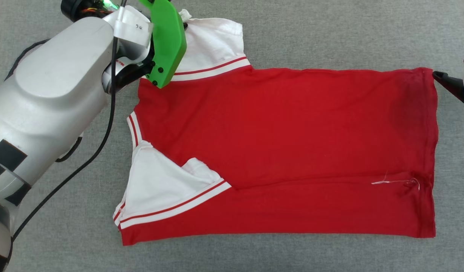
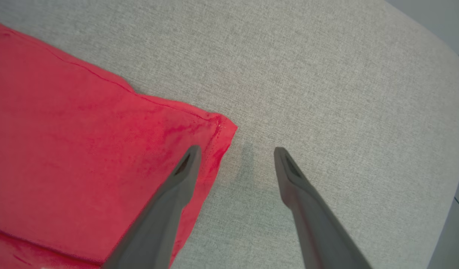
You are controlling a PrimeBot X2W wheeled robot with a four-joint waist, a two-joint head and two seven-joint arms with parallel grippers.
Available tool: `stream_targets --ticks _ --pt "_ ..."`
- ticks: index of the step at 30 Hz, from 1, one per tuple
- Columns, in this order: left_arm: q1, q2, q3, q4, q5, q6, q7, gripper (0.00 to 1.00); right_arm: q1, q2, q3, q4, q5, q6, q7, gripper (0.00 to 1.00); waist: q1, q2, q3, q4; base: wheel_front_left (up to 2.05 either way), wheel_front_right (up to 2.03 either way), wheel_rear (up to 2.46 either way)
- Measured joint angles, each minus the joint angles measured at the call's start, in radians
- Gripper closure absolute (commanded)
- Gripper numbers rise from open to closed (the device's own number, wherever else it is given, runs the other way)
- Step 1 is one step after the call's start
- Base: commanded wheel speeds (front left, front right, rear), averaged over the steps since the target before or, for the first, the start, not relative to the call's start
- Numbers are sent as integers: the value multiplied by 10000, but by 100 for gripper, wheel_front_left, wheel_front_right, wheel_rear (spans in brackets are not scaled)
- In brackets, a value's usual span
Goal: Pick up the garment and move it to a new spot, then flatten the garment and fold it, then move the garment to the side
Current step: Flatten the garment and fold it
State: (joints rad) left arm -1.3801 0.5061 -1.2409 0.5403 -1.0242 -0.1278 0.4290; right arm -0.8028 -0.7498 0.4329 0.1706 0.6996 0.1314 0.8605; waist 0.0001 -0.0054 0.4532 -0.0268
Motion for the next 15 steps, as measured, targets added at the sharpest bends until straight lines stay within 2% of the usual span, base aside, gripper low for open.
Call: stream_targets --ticks 9,14,15 --pt "-220 -90 -104 -318 84 0 -240 100 -384 646 596 1753 255 -2 -46 0 0 0 455 489 0 0 0" --pt "-229 -86 -136 -309 82 0 -295 100 -388 449 1058 2023 476 -13 -341 0 -1 0 607 597 0 0 0" --pt "-228 -84 -142 -305 82 0 -295 100 -398 416 1129 2027 476 -13 -610 100 -1 0 613 598 0 0 0"
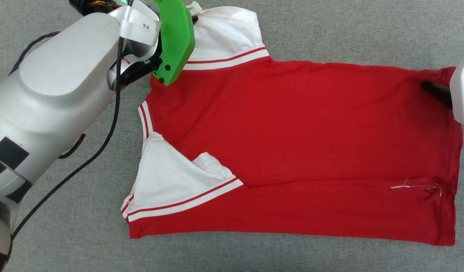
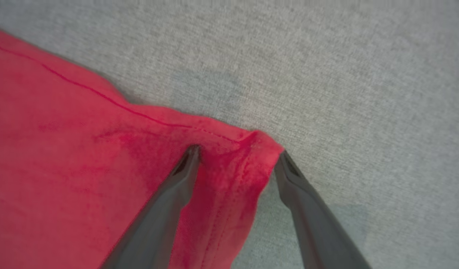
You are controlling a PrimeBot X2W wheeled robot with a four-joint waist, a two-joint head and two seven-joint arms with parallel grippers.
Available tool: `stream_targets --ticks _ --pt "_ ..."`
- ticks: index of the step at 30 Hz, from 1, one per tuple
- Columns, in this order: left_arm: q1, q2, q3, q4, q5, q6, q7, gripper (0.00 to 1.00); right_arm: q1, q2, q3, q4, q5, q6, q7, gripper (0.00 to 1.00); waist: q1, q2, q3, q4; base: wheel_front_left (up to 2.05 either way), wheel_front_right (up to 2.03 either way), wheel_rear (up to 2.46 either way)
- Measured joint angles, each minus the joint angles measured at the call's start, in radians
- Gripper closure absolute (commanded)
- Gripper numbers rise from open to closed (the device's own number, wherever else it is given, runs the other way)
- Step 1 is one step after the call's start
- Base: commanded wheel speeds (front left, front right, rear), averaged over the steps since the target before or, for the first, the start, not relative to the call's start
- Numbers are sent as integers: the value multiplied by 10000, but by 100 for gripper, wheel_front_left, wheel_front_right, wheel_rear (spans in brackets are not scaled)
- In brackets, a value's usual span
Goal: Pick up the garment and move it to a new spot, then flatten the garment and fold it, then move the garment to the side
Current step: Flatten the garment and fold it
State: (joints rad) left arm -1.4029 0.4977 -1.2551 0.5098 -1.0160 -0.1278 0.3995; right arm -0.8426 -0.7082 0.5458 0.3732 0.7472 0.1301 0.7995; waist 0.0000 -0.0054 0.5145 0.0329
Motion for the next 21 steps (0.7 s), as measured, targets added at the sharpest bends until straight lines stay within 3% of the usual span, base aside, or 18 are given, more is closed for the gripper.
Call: stream_targets --ticks 13,21 --pt "714 -44 -73 284 -217 0 -662 100 25 -153 989 520 339 13 -3605 100 0 0 -971 -53 0 0 0" --pt "2054 259 -157 -222 -240 0 -1020 100 987 -458 1465 353 675 13 -4677 100 0 0 -2031 5 0 0 0"
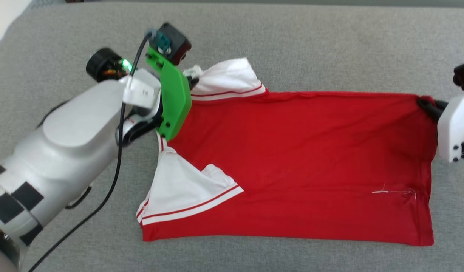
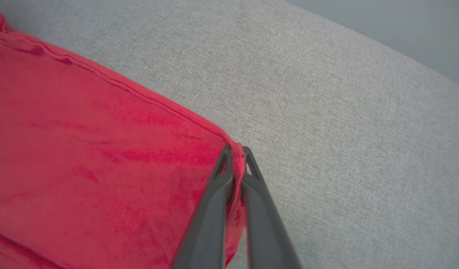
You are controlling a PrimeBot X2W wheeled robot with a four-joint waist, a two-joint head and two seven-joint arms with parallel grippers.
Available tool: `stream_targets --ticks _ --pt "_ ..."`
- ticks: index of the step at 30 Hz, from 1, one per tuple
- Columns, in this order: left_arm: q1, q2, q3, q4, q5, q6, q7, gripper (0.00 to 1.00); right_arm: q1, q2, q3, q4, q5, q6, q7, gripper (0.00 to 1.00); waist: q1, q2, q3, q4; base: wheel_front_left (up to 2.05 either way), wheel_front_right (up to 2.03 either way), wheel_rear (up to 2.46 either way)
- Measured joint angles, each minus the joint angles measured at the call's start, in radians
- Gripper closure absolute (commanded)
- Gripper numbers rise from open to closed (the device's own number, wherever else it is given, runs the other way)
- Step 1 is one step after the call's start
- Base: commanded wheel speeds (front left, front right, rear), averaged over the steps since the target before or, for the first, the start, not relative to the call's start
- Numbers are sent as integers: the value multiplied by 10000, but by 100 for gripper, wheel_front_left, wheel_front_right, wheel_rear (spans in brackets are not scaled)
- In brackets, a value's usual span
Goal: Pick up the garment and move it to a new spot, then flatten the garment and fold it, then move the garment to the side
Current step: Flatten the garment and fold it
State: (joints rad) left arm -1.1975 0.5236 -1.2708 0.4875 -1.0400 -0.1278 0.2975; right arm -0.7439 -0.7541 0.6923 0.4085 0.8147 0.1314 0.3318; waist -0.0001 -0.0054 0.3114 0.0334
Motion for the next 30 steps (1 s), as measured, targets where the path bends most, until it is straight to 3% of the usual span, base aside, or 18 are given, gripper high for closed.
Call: stream_targets --ticks 10,20,25,30 --pt "2198 826 -56 -1335 -188 412 -387 100 1990 -180 -128 -345 176 0 -1181 100 0 0 -1217 187 0 0 0" --pt "4644 1741 -90 -2757 -606 1315 -631 100 4538 -190 -961 -1097 153 0 -1808 100 -1 0 -2042 274 0 0 0" --pt "5542 1862 -113 -2863 -523 1511 -487 100 5401 23 -1168 -1237 -107 0 -1354 100 0 0 -1931 245 0 0 0" --pt "5921 1634 -104 -2545 -510 1511 -435 100 5693 422 -1430 -1164 -205 0 -1112 100 -1 0 -1717 207 0 0 0"
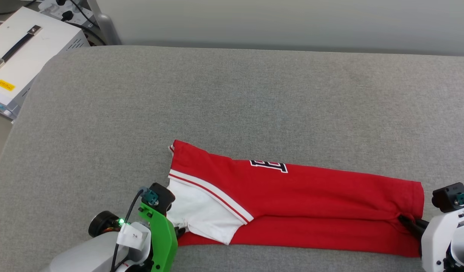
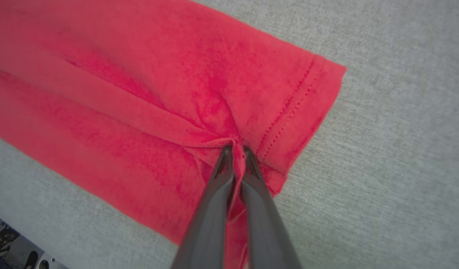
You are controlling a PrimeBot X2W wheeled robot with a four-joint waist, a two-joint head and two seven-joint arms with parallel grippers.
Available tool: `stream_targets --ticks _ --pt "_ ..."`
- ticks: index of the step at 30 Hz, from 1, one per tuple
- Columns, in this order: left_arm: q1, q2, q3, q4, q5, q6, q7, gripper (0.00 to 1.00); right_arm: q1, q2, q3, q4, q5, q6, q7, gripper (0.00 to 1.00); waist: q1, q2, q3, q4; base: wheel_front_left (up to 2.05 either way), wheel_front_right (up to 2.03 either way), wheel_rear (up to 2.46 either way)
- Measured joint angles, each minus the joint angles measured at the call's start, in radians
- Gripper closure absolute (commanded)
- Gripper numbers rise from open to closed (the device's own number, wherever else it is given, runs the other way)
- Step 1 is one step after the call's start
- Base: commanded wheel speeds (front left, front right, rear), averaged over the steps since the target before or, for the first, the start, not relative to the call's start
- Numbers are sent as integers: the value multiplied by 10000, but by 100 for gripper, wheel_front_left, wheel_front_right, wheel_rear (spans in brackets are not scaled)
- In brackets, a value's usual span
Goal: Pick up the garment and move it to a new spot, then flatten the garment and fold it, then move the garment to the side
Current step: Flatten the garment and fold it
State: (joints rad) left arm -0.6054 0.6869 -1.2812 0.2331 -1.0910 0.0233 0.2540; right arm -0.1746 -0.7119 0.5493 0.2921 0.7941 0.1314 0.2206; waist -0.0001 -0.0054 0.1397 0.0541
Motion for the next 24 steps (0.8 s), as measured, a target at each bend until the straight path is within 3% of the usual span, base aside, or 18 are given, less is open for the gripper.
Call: stream_targets --ticks 1,2,3,8,15,19,24 --pt "18 -63 21 90 0 2 -102 100 7 67 -65 2 -2 0 38 75 0 0 27 -7 0 0 0" --pt "49 -107 100 167 -13 29 -247 75 13 123 -125 -21 -2 0 42 45 0 0 33 -14 0 0 0" --pt "76 -151 163 219 -10 86 -407 0 35 161 -203 -56 -2 0 38 0 0 0 20 -17 0 0 0" --pt "228 -188 502 270 127 546 -1453 0 140 92 -533 -769 40 0 38 0 0 0 -209 -17 0 0 0" --pt "675 169 1365 -232 667 1979 -3620 0 557 -339 -2167 -1935 596 0 353 0 0 0 -622 -20 0 0 0" --pt "947 184 1839 -545 802 2767 -4608 0 918 -433 -3187 -1916 1461 0 1135 0 1 0 -689 56 0 0 0" --pt "1192 140 2395 -821 1342 3603 -5014 0 1334 -345 -3858 -1475 2615 0 2610 0 0 0 -624 204 0 0 0"
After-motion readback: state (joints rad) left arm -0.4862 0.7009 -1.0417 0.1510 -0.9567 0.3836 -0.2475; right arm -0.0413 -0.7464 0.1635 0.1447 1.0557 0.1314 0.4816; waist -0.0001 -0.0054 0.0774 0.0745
